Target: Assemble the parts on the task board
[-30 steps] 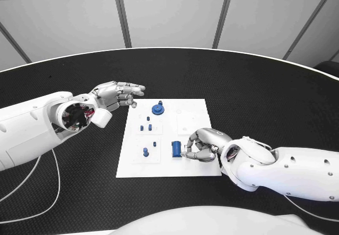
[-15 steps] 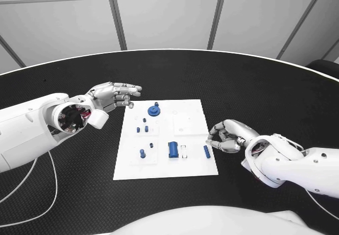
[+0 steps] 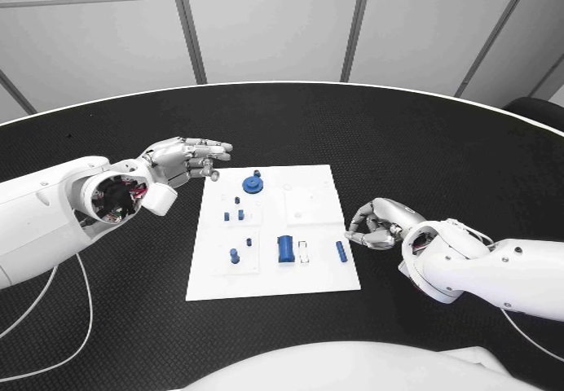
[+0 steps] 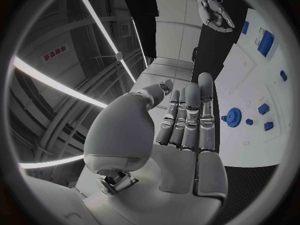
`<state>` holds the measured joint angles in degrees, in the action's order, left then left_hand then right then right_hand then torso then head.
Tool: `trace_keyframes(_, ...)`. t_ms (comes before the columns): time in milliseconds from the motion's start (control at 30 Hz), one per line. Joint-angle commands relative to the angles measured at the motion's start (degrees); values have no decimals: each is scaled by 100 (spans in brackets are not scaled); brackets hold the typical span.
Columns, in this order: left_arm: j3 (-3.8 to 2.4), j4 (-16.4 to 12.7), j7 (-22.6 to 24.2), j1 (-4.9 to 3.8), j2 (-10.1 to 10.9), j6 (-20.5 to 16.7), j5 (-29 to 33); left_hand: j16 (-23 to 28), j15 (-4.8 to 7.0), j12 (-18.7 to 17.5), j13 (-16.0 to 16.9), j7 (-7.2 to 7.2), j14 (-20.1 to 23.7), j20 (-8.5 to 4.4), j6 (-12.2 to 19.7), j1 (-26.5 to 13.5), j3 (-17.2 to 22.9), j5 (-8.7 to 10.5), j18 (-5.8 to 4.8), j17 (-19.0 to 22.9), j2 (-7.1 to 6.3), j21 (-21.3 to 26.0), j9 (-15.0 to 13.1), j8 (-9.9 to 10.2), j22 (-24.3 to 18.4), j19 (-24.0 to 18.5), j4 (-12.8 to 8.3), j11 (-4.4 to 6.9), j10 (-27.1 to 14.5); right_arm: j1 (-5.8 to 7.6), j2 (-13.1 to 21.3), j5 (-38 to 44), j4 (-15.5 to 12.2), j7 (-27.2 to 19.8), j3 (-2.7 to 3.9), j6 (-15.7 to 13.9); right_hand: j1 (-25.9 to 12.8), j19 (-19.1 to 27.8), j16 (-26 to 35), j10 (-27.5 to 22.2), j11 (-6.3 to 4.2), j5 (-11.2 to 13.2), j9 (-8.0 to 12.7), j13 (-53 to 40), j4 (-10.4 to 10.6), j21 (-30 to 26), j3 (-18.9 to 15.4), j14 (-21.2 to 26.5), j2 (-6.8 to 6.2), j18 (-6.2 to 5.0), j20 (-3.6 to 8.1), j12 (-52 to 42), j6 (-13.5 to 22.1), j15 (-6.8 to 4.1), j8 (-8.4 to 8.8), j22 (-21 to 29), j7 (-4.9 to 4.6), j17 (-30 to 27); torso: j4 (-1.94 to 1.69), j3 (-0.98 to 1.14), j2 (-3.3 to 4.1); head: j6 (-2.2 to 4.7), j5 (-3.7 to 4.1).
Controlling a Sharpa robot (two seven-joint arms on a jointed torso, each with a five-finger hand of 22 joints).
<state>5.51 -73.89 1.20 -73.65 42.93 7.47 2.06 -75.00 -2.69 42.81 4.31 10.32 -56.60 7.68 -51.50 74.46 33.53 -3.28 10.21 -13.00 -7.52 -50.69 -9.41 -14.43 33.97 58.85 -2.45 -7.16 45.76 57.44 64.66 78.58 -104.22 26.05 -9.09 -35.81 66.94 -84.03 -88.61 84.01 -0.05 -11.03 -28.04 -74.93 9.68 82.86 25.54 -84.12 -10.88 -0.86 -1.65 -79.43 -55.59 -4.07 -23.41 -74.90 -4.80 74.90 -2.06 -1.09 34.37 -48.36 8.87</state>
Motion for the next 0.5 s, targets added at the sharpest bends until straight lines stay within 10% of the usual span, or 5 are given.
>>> trace_keyframes(33,0,-6,-1,0,4,0,0,11,-17,-7,9,25,30,20,22,-32,15,9,43,-3,4,12,-5,25,-6,19,30,9,-32,-2,-78,0,49,69,-12,64,-130,-453,13,143,28,-11,6,-947,59,-49,-19,-531,-28,-63,-44,35,-48,37,37,-1291,5,1265,2,3,10,-6,-2)
trace_keyframes(500,0,-15,-5,0,29,0,0,10,-17,-2,11,26,30,19,19,-30,14,10,42,-3,3,19,-8,28,-13,26,41,8,-33,-6,-261,62,135,249,-31,320,-487,-441,36,118,34,128,-7,-918,238,-125,-220,-523,-177,-76,-52,94,-98,43,86,-1271,4,1231,1,4,-4,-38,-25)
